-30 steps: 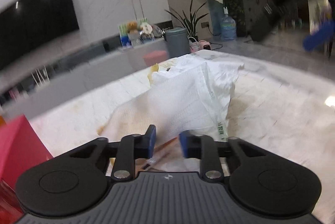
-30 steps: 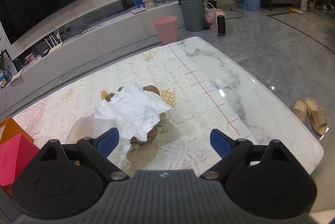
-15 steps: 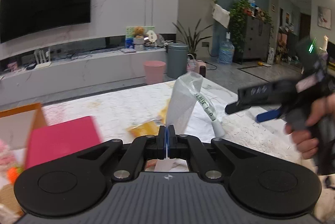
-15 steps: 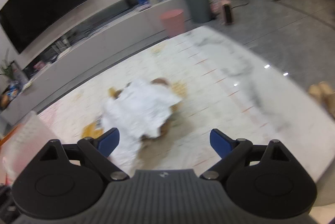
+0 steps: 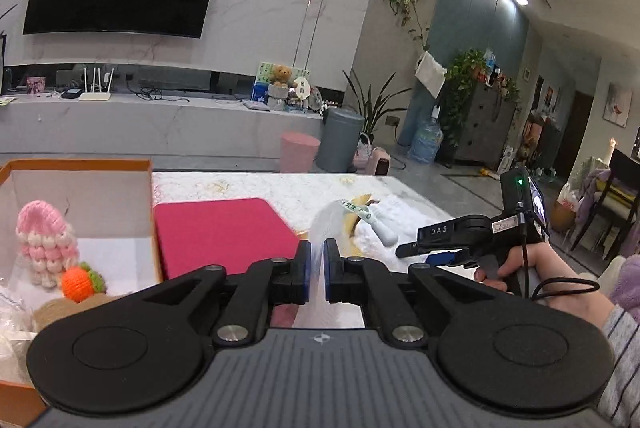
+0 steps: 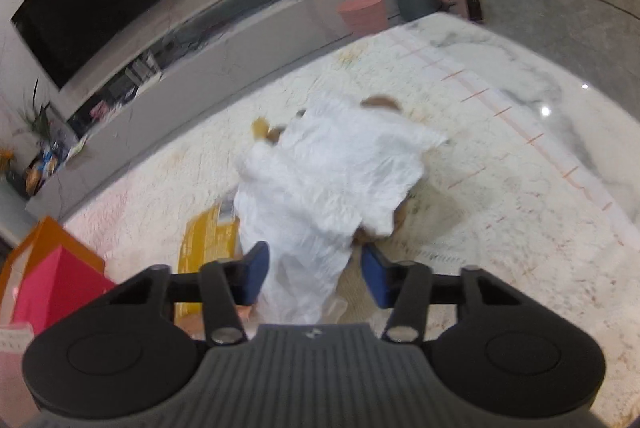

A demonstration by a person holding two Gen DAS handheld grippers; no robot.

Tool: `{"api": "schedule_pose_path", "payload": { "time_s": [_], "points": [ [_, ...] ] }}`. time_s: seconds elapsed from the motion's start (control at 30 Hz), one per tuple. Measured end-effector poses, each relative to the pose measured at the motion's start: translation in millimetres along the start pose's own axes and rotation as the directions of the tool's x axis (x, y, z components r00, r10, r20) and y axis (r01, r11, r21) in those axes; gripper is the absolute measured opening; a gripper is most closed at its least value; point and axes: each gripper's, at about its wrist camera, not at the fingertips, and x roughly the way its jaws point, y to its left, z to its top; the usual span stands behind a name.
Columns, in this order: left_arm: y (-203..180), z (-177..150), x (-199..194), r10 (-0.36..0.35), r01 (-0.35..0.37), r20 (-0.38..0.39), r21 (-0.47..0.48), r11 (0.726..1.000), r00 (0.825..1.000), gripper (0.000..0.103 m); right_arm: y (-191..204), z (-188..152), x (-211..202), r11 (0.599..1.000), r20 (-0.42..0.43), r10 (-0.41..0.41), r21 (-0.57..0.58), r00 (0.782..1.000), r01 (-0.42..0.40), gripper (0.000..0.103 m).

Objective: Organize soft objects

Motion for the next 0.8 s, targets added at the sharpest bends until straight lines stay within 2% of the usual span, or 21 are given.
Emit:
{"api": "schedule_pose_path", "payload": {
  "time_s": [0.1, 0.17, 0.23, 0.33, 0.4, 0.43, 0.47, 0.5, 0.57, 0.6, 0.67, 0.8],
  "points": [
    [9, -3, -1, -0.001, 0.001, 0.007, -0.02, 1.0, 1.0, 0.006, 1, -7, 12, 1.0, -0.045, 0.0, -0.011, 0.999, -0.001, 0.046],
    [15, -7, 2, -0.017, 0.018, 0.003, -0.042, 0.999, 1.0, 0.005, 2, -11, 19, 1.0, -0.074, 0.0, -0.019, 0.997, -0.002, 0.042],
    [18, -10, 10, -0.024, 0.023, -0.019, -0.044, 0.999, 1.0, 0.004, 4, -15, 23, 0.999, -0.094, -0.014, -0.033, 0.995, 0.011, 0.023],
    [15, -16, 17, -0.017, 0.018, -0.1, 0.014, 1.0, 0.995, 0.004, 4, -18, 21, 1.0, -0.102, -0.007, -0.026, 0.995, 0.004, 0.015],
    [9, -19, 16, -0.066, 0.091, -0.185, 0.128, 0.988, 0.981, 0.016, 7, -18, 14, 0.999, -0.091, -0.002, -0.033, 0.996, -0.001, 0.013],
    [5, -22, 17, -0.072, 0.117, -0.225, 0.192, 0.974, 0.972, 0.039, 8, -17, 10, 0.999, -0.088, -0.004, -0.039, 0.996, 0.0, 0.012],
    [-1, -26, 19, -0.063, 0.132, -0.261, 0.257, 0.957, 0.963, 0.055, 10, -16, 5, 0.999, -0.085, -0.004, -0.045, 0.996, 0.001, 0.012],
    [-6, -31, 22, -0.042, 0.134, -0.282, 0.317, 0.939, 0.959, 0.078, 12, -16, 0, 0.999, -0.08, 0.0, -0.045, 0.997, -0.004, 0.012],
    [-13, -42, 27, 0.003, 0.112, -0.286, 0.387, 0.915, 0.958, 0.082, 17, -18, -11, 0.999, -0.078, 0.007, -0.041, 0.997, -0.01, 0.012],
    [-19, -47, 30, 0.052, 0.069, -0.261, 0.436, 0.897, 0.964, 0.082, 19, -20, -16, 0.999, -0.079, 0.005, -0.042, 0.997, -0.009, 0.012],
    [-24, -54, 36, 0.108, 0.027, -0.249, 0.484, 0.875, 0.962, 0.087, 27, -25, -27, 0.998, -0.083, 0.006, -0.062, 0.997, -0.011, 0.012],
    [-31, -68, 52, 0.166, -0.019, -0.214, 0.556, 0.831, 0.963, 0.097, 37, -34, -47, 0.998, -0.107, -0.01, -0.056, 0.994, 0.004, 0.008]
  ]
}}
